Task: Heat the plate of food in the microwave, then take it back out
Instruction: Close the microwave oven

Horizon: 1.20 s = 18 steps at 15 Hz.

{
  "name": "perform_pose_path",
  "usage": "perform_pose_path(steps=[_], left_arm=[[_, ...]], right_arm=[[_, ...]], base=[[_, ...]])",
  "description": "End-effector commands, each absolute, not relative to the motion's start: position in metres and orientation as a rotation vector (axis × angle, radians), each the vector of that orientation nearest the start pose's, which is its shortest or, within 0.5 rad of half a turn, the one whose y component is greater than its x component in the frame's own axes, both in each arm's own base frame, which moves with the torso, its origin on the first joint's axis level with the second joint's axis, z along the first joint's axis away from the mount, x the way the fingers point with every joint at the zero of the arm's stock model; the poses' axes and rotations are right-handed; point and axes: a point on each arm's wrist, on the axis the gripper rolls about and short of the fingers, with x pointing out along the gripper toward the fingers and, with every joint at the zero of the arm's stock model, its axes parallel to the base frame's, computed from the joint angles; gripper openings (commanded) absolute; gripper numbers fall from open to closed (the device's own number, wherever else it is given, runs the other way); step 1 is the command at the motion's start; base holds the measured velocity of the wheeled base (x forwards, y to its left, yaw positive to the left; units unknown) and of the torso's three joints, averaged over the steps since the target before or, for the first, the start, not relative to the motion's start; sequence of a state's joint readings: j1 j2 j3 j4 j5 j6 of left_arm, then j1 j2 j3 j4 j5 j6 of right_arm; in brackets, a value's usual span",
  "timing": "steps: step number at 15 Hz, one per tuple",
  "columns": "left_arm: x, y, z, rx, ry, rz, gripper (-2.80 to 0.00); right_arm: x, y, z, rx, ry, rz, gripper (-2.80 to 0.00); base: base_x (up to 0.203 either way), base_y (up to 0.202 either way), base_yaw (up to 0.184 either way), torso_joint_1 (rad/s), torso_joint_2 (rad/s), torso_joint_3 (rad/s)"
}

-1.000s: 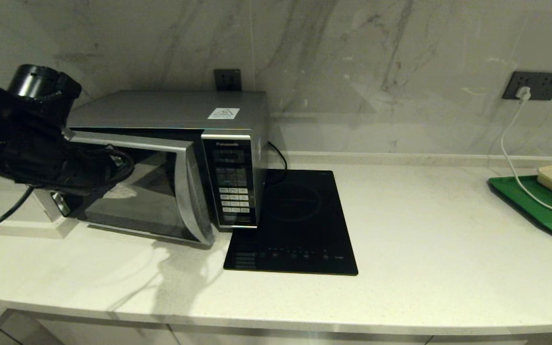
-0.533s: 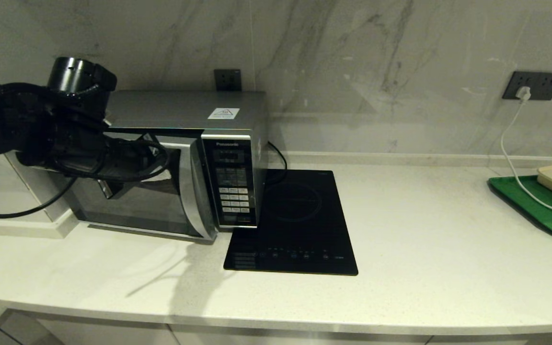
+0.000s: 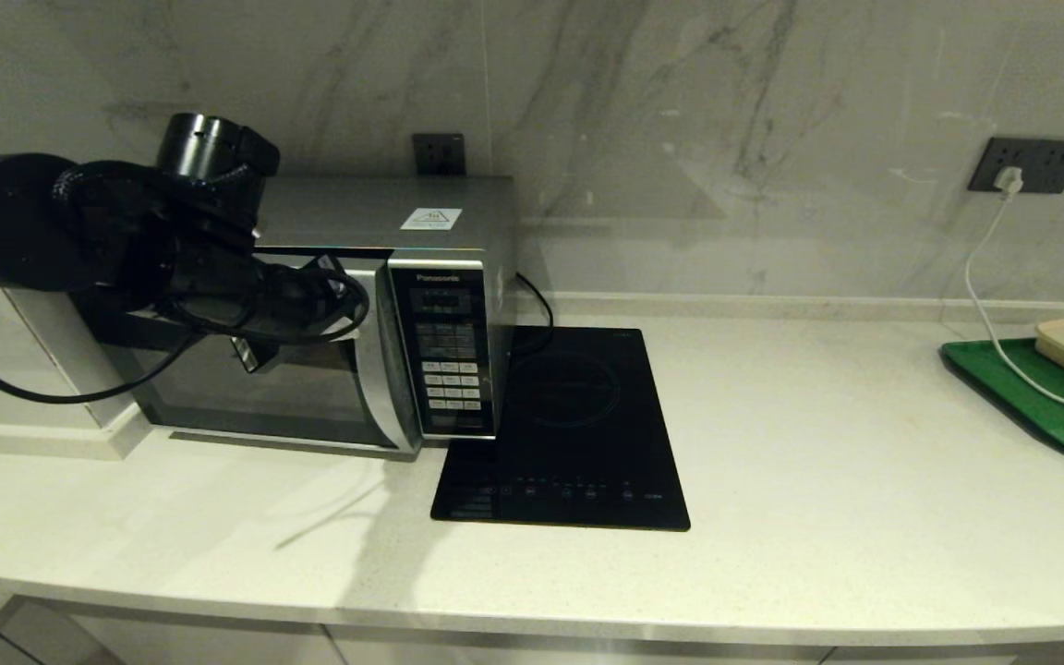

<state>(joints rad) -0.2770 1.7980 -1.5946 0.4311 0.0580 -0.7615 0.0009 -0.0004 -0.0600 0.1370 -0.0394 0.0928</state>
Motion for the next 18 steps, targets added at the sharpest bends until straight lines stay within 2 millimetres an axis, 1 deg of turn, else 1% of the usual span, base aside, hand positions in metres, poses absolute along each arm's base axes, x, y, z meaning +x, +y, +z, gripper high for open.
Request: perform_pose_path(steps=[1, 4, 10, 12, 16, 18], left_arm=[[0.335, -0.094, 0.262, -0.604, 0.673, 0.056, -2.80], [0.346, -0.096, 0.260, -0.591, 0.622, 0.054, -2.80], [0.348, -0.097, 0.265, -0.584, 0.597, 0.046, -2.80], [0.353, -0.098, 0.266, -0.586, 0.562, 0.030, -2.80], [0.354, -0.098, 0.269, -0.573, 0.546, 0.026, -2.80], [0.349, -0.097, 0.270, -0.575, 0.553, 0.031, -2.80]], right_arm=[[-0.028, -0.001, 0.078, 0.092, 0.076, -0.042, -2.80], [-0.028, -0.001, 0.078, 0.092, 0.076, -0.042, -2.80], [-0.028, -0.001, 0.078, 0.092, 0.076, -0.042, -2.80], [-0.028, -0.001, 0.078, 0.092, 0.076, -0.042, -2.80], [-0.028, -0.001, 0.078, 0.092, 0.076, -0.042, -2.80], [-0.028, -0.001, 0.078, 0.092, 0.076, -0.042, -2.80]], base=[[0.000, 0.000, 0.000, 0.000, 0.00, 0.000], [0.000, 0.000, 0.000, 0.000, 0.00, 0.000], [0.000, 0.000, 0.000, 0.000, 0.00, 0.000], [0.000, 0.000, 0.000, 0.000, 0.00, 0.000], [0.000, 0.000, 0.000, 0.000, 0.00, 0.000], [0.000, 0.000, 0.000, 0.000, 0.00, 0.000]])
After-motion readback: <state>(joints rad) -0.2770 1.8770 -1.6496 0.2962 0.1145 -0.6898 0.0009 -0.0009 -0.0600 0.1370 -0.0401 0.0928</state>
